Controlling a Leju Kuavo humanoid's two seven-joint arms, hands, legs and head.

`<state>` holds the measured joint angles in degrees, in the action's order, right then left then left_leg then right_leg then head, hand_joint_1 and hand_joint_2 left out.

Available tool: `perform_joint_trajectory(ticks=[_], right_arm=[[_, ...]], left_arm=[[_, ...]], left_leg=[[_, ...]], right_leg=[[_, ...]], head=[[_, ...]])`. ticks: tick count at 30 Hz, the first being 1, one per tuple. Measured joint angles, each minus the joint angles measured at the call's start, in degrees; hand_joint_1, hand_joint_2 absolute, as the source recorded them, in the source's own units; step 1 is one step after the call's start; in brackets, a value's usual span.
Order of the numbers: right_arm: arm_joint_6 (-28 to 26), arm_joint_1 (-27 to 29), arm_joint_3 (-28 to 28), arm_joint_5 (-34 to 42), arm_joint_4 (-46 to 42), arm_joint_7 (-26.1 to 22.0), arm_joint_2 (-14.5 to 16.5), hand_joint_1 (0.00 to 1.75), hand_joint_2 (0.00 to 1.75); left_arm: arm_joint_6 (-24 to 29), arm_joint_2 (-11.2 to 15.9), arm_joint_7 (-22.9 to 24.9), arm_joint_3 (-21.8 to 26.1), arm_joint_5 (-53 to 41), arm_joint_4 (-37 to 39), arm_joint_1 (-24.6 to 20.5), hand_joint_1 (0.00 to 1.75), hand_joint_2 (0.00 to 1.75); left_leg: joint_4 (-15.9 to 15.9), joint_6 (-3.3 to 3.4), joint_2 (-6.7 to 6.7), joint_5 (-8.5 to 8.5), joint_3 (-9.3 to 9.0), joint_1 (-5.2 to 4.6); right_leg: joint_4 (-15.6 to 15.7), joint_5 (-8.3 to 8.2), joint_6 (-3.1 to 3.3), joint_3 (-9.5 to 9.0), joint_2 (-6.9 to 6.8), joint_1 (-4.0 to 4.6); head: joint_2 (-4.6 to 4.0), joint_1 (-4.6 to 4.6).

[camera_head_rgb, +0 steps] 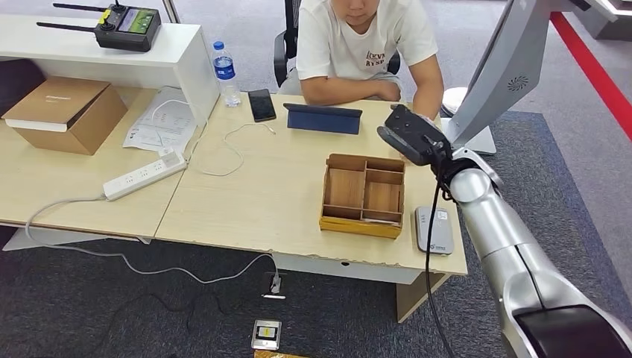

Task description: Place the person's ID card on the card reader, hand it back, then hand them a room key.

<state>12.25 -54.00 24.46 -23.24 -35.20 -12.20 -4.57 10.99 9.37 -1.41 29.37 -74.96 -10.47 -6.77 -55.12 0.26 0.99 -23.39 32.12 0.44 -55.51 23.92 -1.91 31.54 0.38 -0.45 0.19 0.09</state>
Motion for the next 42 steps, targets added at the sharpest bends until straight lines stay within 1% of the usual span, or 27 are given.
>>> perform_joint_trajectory(ticks=[4,8,10,13,18,23,29,32,35,37,39,42], right_arm=[[2.9,10.0,0.0,4.8,-10.2,5.2,-3.4,0.0,1.75],[3.5,19.3,0.2,4.7,-20.3,8.2,-6.3,0.0,1.75],[3.6,22.4,0.4,4.1,-24.3,8.9,-7.4,0.0,1.75],[3.5,25.2,0.7,1.9,-29.1,9.3,-8.8,0.0,1.75],[3.4,27.3,1.2,-1.3,-33.7,9.3,-9.9,0.0,1.75],[3.3,28.3,1.8,-3.7,-36.7,9.0,-10.4,0.0,1.75],[0.7,28.3,2.8,-9.4,-38.3,8.0,-10.2,0.0,1.75],[-2.7,28.2,3.6,-16.0,-38.3,8.7,-9.9,0.0,1.75],[-8.3,28.1,4.5,-23.9,-37.4,10.6,-9.3,0.0,1.75],[-11.8,28.1,5.2,-27.8,-36.1,11.4,-8.7,0.0,1.75],[-14.3,28.1,5.9,-30.1,-34.5,11.5,-7.9,0.0,1.75],[-16.5,28.2,6.6,-31.0,-31.3,11.2,-6.5,0.0,1.75]], left_arm=[[0.0,0.0,-0.4,0.0,-0.1,0.0,0.2,0.0,0.0],[-0.2,0.0,-1.0,0.0,-0.3,0.0,0.3,0.0,0.0],[-0.4,0.1,-1.1,0.0,-0.2,0.0,0.3,0.0,0.0],[-0.6,0.1,-1.2,0.0,-0.2,0.0,0.3,0.0,0.0],[-0.6,0.1,-1.1,0.0,-0.2,0.0,0.2,0.0,0.0],[-0.6,0.1,-0.8,0.0,-0.2,0.0,0.2,0.0,0.0],[-0.6,0.0,-0.4,0.0,0.0,0.0,0.1,0.0,0.0],[-0.4,0.0,-0.4,0.0,0.0,0.0,0.0,0.0,0.0],[-0.2,0.0,-0.3,0.0,-0.2,0.0,-0.1,0.0,0.0],[-0.1,-0.1,-0.2,0.0,-0.3,0.0,-0.1,0.0,0.0],[-0.1,-0.2,-0.2,0.0,-0.4,0.0,-0.1,0.0,0.0],[-0.1,-0.3,-0.2,0.0,-0.5,0.0,-0.2,0.0,0.0]], left_leg=[[0.0,0.04,0.03,-0.04,-0.03,0.08],[0.0,0.03,0.0,-0.09,-0.01,0.08],[0.0,0.02,-0.01,-0.1,-0.01,0.06],[0.0,0.01,-0.01,-0.1,-0.01,0.07],[0.0,-0.02,-0.01,-0.07,-0.02,0.09],[0.0,-0.02,-0.01,-0.07,-0.02,0.09],[0.0,-0.02,0.0,-0.07,0.0,0.09],[0.0,-0.02,0.0,-0.07,0.01,0.08],[0.0,-0.02,0.0,-0.07,0.01,0.09],[0.0,-0.02,0.0,-0.07,0.01,0.09],[0.0,-0.02,0.0,-0.07,0.01,0.09],[0.0,-0.02,0.0,-0.07,0.01,0.1]], right_leg=[[0.1,0.02,-0.01,-0.09,-0.01,0.01],[0.1,0.02,-0.01,-0.07,0.05,0.0],[0.1,0.02,-0.01,-0.05,0.08,0.0],[0.1,0.02,0.0,-0.04,0.08,0.0],[0.1,0.02,0.01,-0.05,0.08,0.01],[0.0,0.01,0.02,-0.06,0.08,0.01],[0.0,0.01,0.02,-0.07,0.08,0.01],[0.0,0.01,0.02,-0.07,0.08,0.02],[0.0,0.01,0.02,-0.07,0.07,0.02],[0.0,0.01,0.02,-0.07,0.07,0.02],[0.0,0.01,0.02,-0.07,0.08,0.02],[0.0,0.02,0.02,-0.06,0.07,0.03]], head=[[-0.01,0.01],[0.01,0.01],[0.01,-0.01],[0.0,-0.01],[0.0,0.0],[0.01,-0.01],[0.0,0.0],[0.0,0.01],[-0.01,0.01],[-0.01,0.0],[-0.01,0.0],[0.0,0.01]])
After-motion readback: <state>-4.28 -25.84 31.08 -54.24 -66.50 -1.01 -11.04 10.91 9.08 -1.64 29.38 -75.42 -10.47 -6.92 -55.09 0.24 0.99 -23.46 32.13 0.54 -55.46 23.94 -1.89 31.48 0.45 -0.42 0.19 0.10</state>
